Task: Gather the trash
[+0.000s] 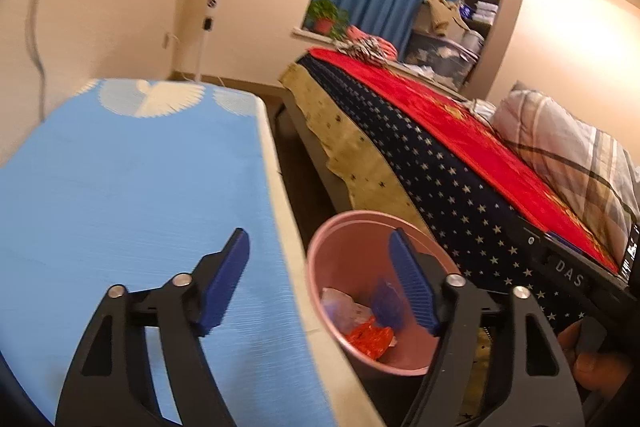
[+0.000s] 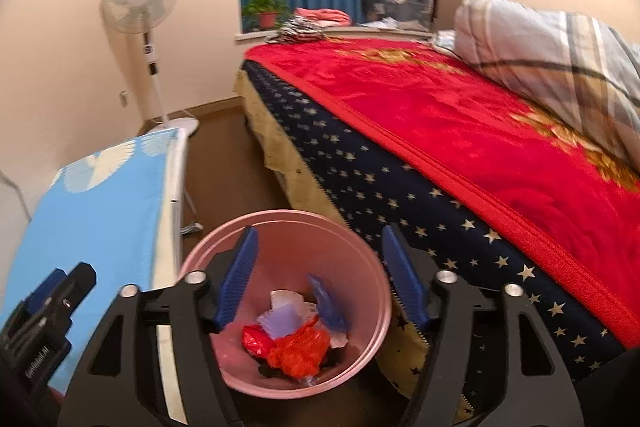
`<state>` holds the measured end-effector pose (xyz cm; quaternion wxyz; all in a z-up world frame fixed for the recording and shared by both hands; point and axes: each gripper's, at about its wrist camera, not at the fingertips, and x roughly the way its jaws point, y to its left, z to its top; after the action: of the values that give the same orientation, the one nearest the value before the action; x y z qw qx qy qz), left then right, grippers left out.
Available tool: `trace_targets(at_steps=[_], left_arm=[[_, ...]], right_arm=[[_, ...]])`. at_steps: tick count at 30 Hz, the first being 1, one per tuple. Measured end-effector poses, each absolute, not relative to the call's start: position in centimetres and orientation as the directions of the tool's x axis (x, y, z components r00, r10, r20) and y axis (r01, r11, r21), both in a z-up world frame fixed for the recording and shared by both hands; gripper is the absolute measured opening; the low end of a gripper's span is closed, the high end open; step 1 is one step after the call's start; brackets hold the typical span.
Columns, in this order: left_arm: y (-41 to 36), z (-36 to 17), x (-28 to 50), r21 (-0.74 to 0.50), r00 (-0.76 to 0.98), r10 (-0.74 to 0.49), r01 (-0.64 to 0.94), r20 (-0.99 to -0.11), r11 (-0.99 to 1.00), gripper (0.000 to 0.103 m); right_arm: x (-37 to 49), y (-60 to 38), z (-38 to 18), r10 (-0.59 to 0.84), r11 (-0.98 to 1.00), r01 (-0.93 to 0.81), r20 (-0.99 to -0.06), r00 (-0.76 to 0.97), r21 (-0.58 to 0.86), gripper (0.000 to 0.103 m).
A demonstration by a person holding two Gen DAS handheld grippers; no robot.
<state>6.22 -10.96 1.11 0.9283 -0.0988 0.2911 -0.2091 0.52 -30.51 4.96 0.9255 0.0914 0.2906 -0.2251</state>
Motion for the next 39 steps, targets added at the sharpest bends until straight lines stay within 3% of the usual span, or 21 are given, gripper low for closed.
trace_targets(at_steps=[2, 5, 9, 21, 33, 39], left_arm=[[-9.8, 1.8, 5.4, -0.288, 0.766, -0.420, 0.314, -0.486, 0.905, 0.080], [-8.5, 3.0, 4.3, -0.256, 0.795, -0.384, 0.294, -0.470, 0.921, 0.088], [-6.6, 4.6, 2.7, -0.230, 0.830, -0.332, 0.252, -0.447, 0.940, 0.095], [-1.8, 4.6, -2.4, -0.084, 0.873, -0.114, 0.084, -0.474, 0.993, 0.095], [2.1, 0.7, -1.6, -0.126, 0.816, -0.044, -0.035, -0.576, 0.991, 0.095], [0.8, 0.5, -1.2, -0.100, 0.829, -0.052, -0.004, -0.557, 0.995, 0.095]], right_arm=[[0.1, -29.6, 5.6, -0.352, 0.893, 0.449, -0.564, 0.747, 0.038, 0.089], [-0.6, -28.3, 6.3, -0.326, 0.910, 0.413, -0.547, 0.771, 0.041, 0.098], [-1.4, -26.7, 6.9, -0.275, 0.926, 0.370, -0.542, 0.794, 0.072, 0.098], [-3.3, -21.0, 6.5, -0.197, 0.964, 0.261, -0.544, 0.816, 0.043, 0.098], [-2.7, -17.6, 3.3, -0.203, 0.973, 0.228, -0.587, 0.784, -0.032, 0.098], [-2.1, -17.9, 2.9, -0.203, 0.971, 0.237, -0.594, 0.778, -0.022, 0.098]])
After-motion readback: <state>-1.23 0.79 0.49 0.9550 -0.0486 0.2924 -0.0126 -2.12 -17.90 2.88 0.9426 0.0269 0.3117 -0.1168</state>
